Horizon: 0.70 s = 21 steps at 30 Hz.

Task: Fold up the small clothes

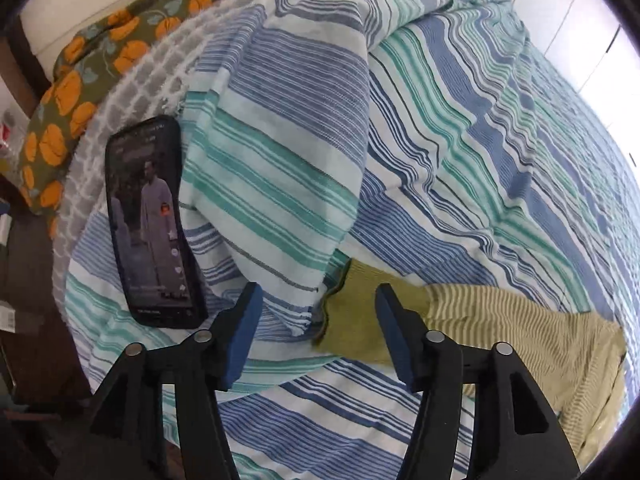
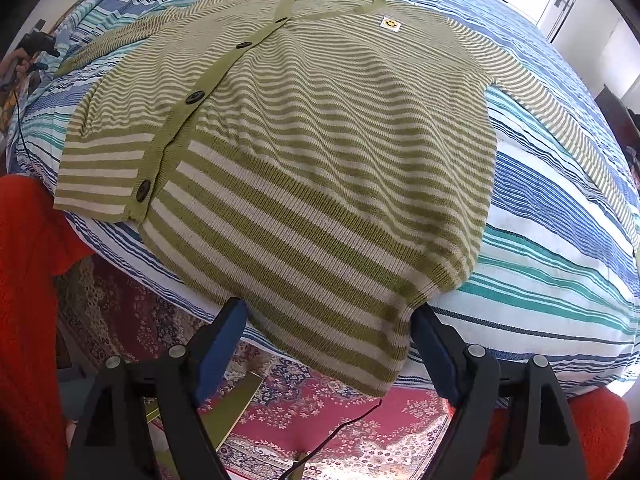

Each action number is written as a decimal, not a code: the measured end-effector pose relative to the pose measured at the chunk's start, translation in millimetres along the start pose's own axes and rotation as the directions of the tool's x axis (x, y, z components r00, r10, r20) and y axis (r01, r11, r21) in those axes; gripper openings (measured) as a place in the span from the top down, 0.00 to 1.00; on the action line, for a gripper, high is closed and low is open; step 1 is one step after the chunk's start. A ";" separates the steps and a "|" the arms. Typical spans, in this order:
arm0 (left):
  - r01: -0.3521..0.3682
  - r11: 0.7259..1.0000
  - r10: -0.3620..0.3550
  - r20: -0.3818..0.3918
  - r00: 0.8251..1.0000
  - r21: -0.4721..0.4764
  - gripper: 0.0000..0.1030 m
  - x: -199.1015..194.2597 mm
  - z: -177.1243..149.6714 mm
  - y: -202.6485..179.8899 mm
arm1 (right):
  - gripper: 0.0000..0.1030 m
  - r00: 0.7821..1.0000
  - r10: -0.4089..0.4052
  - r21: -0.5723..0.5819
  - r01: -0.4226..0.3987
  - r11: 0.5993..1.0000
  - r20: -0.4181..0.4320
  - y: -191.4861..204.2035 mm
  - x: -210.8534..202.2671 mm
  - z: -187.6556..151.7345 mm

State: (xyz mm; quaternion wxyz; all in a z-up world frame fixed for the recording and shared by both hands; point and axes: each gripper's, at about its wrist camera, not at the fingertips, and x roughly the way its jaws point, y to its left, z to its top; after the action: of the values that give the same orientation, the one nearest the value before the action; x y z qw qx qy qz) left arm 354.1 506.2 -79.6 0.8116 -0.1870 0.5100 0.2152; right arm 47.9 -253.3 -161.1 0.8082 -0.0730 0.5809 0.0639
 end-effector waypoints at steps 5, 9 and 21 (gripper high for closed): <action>0.099 0.995 -0.100 0.014 0.995 0.019 0.31 -5.5 -46.0 5.1 | 0.20 1.000 0.000 -0.009 0.000 1.000 0.001 -0.6 1.1 -0.8; 0.265 0.964 -0.264 -0.109 0.958 -0.011 0.31 31.9 -77.6 -10.9 | 0.19 1.000 0.000 -0.010 0.000 1.000 -0.003 0.8 4.5 -0.9; 0.401 0.761 -0.354 0.193 0.915 -0.510 0.99 57.2 -80.2 54.6 | 0.19 1.000 -0.014 -0.018 0.014 1.000 -0.008 4.6 4.7 1.1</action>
State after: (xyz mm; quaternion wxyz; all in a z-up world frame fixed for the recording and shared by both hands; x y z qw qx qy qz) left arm 286.8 519.0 -169.0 0.7730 -0.4972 0.3454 0.1897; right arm 49.5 -248.5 -165.4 0.8056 -0.0844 0.5830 0.0631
